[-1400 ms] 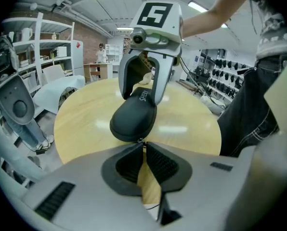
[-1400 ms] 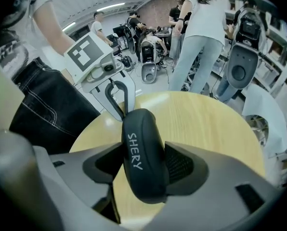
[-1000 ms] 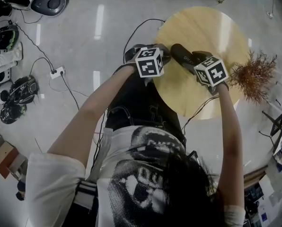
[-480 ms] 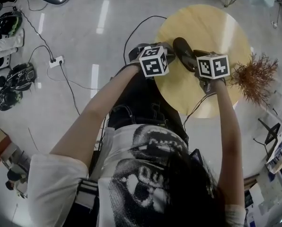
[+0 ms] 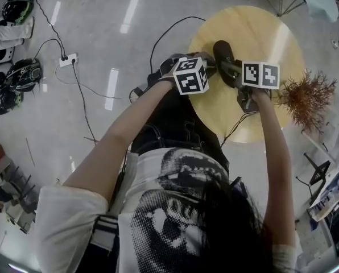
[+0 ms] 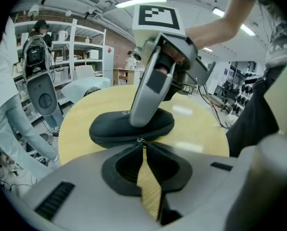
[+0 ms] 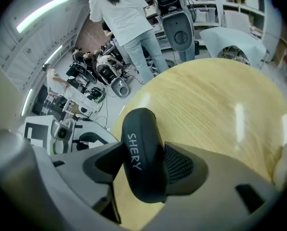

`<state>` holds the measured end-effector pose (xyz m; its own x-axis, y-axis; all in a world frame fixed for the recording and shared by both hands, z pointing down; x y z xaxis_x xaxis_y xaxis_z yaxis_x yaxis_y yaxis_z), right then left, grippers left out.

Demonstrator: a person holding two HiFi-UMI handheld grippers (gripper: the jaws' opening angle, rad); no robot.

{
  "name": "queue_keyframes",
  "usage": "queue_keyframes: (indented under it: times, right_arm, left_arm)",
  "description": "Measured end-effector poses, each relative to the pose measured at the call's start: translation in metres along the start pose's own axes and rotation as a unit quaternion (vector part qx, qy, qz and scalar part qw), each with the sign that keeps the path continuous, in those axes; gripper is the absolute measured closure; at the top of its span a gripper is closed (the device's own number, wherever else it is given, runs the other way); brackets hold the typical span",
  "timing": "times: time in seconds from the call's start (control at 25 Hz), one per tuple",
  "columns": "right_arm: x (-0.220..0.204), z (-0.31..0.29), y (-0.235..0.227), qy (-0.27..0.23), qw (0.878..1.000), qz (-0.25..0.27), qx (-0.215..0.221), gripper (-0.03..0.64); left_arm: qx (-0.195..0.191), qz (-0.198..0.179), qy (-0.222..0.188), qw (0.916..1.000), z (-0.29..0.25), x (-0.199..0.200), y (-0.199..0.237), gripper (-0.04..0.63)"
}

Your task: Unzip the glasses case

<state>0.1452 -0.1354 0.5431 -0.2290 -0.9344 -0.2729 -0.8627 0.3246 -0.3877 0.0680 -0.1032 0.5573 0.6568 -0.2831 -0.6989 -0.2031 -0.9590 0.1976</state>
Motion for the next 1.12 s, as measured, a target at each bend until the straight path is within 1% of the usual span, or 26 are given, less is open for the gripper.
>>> queue_keyframes:
  times: [0.16,0.36,0.44,0.6,0.76,0.88,1.0,1.12]
  right_arm:
    - [0.000,-0.001,0.001,0.000,1.000,-0.021,0.010,0.350]
    - [-0.002,-0.002,0.000,-0.004,0.998,-0.055,0.024,0.350]
    - [-0.003,-0.003,0.001,-0.007,0.998,-0.066,0.024,0.350]
    - [-0.005,-0.003,0.005,-0.012,0.997,-0.073,0.015,0.350]
    - [-0.005,-0.003,0.007,-0.021,0.996,-0.081,0.013,0.350]
    - [-0.007,-0.003,0.005,-0.025,0.995,-0.092,0.013,0.350]
    - [-0.007,-0.003,0.006,-0.030,0.995,-0.095,0.003,0.351]
    - [-0.008,-0.006,0.009,-0.036,0.992,-0.123,0.004,0.351]
  left_arm:
    - [0.010,0.009,-0.008,0.9999,-0.002,-0.001,-0.012,0.565]
    - [0.035,0.029,-0.020,0.9988,0.001,-0.002,-0.015,0.565]
    - [0.041,0.026,-0.018,0.9987,0.003,-0.004,-0.017,0.565]
    - [0.042,0.008,-0.010,0.9990,0.003,-0.006,-0.026,0.565]
    - [0.039,0.009,-0.014,0.9991,0.001,-0.007,-0.038,0.566]
    - [0.035,0.001,-0.013,0.9993,-0.005,-0.007,-0.053,0.565]
    - [0.041,0.008,-0.018,0.9990,-0.007,-0.008,-0.060,0.566]
    - [0.041,0.018,-0.023,0.9987,-0.008,-0.013,-0.068,0.565]
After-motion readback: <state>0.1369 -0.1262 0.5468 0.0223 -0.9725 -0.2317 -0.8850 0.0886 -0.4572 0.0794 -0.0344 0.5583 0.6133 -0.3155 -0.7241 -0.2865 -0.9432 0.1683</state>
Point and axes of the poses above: the fingertips, and each gripper's own axes: z backward along the fingers, y to its left, x out of its top, the point moved 4 cm from there along z, backward along the fingers, and after that the axes turned 7 degrees about z, right-handed, at the moved point
